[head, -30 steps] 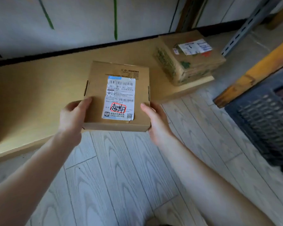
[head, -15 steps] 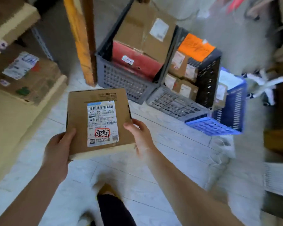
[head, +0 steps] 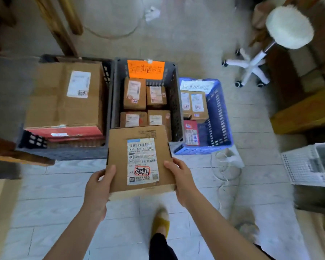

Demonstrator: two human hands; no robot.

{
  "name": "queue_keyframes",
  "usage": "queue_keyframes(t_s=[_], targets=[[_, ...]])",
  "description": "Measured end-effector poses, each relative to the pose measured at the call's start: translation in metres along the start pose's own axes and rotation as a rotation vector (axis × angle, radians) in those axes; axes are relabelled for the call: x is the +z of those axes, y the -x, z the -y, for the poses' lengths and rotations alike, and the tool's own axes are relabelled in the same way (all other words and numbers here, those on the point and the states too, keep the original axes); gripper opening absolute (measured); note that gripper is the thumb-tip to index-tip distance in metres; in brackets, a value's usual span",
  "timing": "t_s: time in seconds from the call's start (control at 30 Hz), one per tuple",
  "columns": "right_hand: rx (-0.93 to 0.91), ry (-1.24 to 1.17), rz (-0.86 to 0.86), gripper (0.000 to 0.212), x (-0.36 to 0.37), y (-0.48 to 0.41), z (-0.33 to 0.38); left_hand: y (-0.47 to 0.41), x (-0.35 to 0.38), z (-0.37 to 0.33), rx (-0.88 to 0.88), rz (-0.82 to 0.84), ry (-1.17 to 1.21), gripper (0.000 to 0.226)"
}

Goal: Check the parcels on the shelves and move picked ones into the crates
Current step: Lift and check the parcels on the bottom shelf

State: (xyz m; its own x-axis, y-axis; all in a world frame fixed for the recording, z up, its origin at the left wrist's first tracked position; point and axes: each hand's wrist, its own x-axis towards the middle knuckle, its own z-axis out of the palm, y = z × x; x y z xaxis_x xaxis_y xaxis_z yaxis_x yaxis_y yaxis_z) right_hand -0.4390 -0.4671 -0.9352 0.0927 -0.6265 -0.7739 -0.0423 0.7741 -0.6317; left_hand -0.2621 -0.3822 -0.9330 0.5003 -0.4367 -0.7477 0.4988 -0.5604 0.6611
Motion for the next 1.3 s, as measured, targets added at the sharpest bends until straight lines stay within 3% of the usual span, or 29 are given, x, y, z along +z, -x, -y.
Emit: queue_keyframes(t_s=[0.3, 0.47, 0.6, 0.83, 0.93, 1.07, 1.2, 1.3], targets=[[0.019, -0.048, -0.080, 0.026, -0.054, -0.076, 0.090, -0.046, 0.127, -0.064, -0.085, 0.052, -0.056, 0.039], [0.144, 0.037, -0.138, 0.014, -0.077, -0.113, 0.128, -0.081, 0.186, -0.084, -0.121, 0.124, -0.143, 0.044], [0.124, -0.049, -0.192, 0.023, -0.105, -0.155, 0.162, -0.104, 0.250, -0.101, -0.121, 0.204, -0.159, 0.039], [0.130, -0.223, -0.227, 0.029, -0.168, -0.253, 0.205, -0.147, 0.372, -0.102, -0.183, 0.335, -0.260, 0.069], [0.118, -0.271, -0.251, 0.030, -0.195, -0.306, 0.209, -0.176, 0.416, -0.078, -0.339, 0.213, -0.227, 0.071], [0.129, -0.198, -0.219, 0.034, -0.223, -0.384, 0.192, -0.220, 0.472, -0.035, -0.541, 0.047, -0.030, 0.051], [0.163, -0.126, -0.143, 0.034, -0.232, -0.451, 0.175, -0.267, 0.506, 0.001, -0.553, -0.076, 0.046, 0.047], [0.187, -0.021, -0.080, 0.046, -0.223, -0.491, 0.168, -0.305, 0.516, 0.010, -0.508, -0.148, 0.070, 0.049]])
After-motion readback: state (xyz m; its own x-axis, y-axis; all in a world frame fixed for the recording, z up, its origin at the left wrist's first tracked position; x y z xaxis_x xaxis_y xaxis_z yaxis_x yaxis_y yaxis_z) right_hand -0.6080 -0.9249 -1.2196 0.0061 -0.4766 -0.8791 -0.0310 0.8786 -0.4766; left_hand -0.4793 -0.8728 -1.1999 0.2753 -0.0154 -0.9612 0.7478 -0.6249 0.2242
